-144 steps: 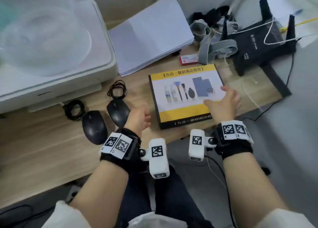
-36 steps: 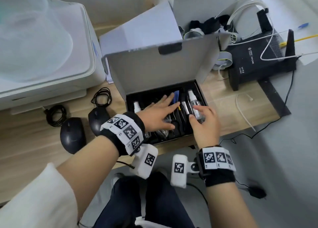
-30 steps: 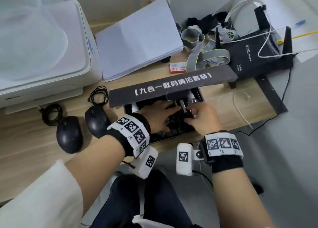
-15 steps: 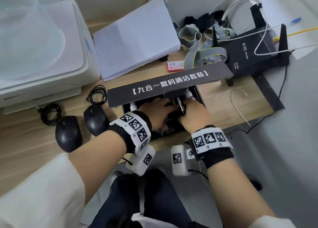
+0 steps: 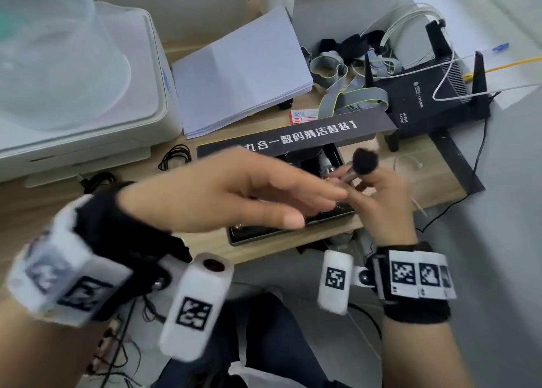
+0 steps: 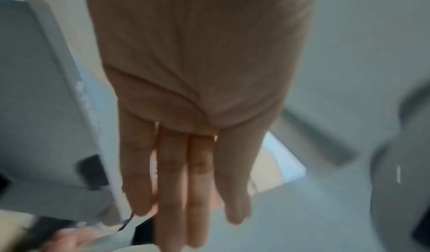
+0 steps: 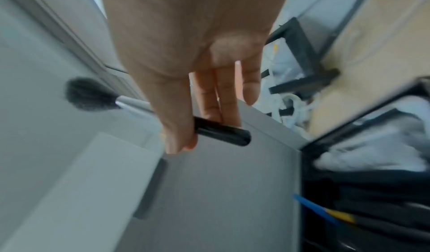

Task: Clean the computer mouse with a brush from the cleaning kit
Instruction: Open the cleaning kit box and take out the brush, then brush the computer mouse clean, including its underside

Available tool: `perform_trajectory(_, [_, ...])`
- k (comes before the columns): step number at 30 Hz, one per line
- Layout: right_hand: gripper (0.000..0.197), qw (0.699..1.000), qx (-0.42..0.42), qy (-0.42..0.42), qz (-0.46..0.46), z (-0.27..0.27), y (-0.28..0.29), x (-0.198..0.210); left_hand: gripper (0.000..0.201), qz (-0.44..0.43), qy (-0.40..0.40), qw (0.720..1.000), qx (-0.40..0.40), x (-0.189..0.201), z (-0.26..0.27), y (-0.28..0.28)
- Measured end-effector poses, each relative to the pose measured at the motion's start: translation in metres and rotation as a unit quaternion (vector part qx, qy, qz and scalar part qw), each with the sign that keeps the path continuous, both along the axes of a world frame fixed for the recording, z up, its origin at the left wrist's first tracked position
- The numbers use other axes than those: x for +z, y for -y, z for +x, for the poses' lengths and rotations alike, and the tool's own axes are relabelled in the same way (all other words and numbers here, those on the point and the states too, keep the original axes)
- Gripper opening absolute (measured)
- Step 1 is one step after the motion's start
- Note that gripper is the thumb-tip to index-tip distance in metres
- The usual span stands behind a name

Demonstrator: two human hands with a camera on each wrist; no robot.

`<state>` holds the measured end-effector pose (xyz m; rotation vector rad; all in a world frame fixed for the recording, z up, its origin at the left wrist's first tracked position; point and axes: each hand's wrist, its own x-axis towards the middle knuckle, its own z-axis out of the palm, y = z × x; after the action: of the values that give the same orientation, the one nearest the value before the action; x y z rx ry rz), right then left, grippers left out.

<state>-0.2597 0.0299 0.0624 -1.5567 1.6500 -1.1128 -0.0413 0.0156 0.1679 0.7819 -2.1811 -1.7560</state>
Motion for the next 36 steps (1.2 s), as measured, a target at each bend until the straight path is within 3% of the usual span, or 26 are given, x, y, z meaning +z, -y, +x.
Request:
perform_trajectory(1, [0.015,0.999,0.010,-0.001,-0.030,0.001,-0.005,0.012,0.033,0.039,-0.097,0.993,0.054,0.009,0.008,-0.002])
perform_trajectory(3, [0.014,0.997,0.018,0.024,-0.078,0.006,-0.011,0.038,0.024,-0.002,-0.201,0.959,0.200,0.010,0.018,0.005])
perform_trajectory(4, [0.017,0.994,0.022,0.050,-0.096,0.012,-0.013,0.051,0.025,-0.047,-0.192,0.944,0.266,0.004,0.024,0.012])
perform_trajectory(6, [0.026,0.989,0.034,0.072,-0.123,0.026,-0.014,0.074,0.032,-0.102,-0.078,0.936,0.327,-0.018,0.031,0.026])
perform_trajectory(8, [0.026,0.990,0.050,0.025,-0.128,0.038,-0.009,0.085,0.043,-0.087,0.077,0.959,0.257,-0.044,0.036,0.030])
perform_trajectory(9, [0.023,0.992,0.058,-0.011,-0.110,0.043,-0.006,0.085,0.052,-0.079,0.111,0.966,0.221,-0.054,0.037,0.026])
perform_trajectory(13, [0.029,0.980,0.115,-0.150,0.068,0.050,-0.005,0.061,0.061,-0.050,0.060,0.963,0.260,-0.070,0.038,0.010])
perform_trajectory(15, [0.029,0.979,0.099,-0.161,0.074,0.054,-0.013,0.049,0.063,-0.043,0.054,0.957,0.280,-0.073,0.041,0.009])
perform_trajectory(19, [0.033,0.996,-0.052,-0.077,0.008,0.053,-0.016,0.033,0.061,-0.048,0.022,0.918,0.392,-0.086,0.042,0.009])
perform_trajectory(22, [0.034,0.983,-0.176,-0.031,-0.031,0.033,0.001,0.024,0.059,0.030,-0.038,0.894,0.445,-0.096,0.046,0.007])
perform_trajectory(25, [0.030,0.982,-0.190,0.024,-0.001,0.019,0.015,0.020,0.036,0.195,-0.095,0.878,0.427,-0.103,0.042,0.006])
perform_trajectory(29, [0.026,0.981,-0.183,0.064,0.034,0.018,0.023,0.023,0.021,0.219,-0.126,0.849,0.464,-0.105,0.035,0.015])
perform_trajectory(31, [0.029,0.979,-0.195,0.044,0.041,0.015,0.022,0.021,0.015,0.205,-0.118,0.852,0.468,-0.105,0.031,0.016])
perform_trajectory(33, [0.028,0.977,-0.202,0.010,0.069,0.009,0.018,0.013,0.033,0.206,-0.081,0.870,0.440,-0.113,0.032,0.014])
perform_trajectory(36, [0.025,0.970,-0.189,-0.043,0.146,0.002,0.006,-0.012,0.063,0.172,0.072,0.915,0.358,-0.133,0.033,0.002])
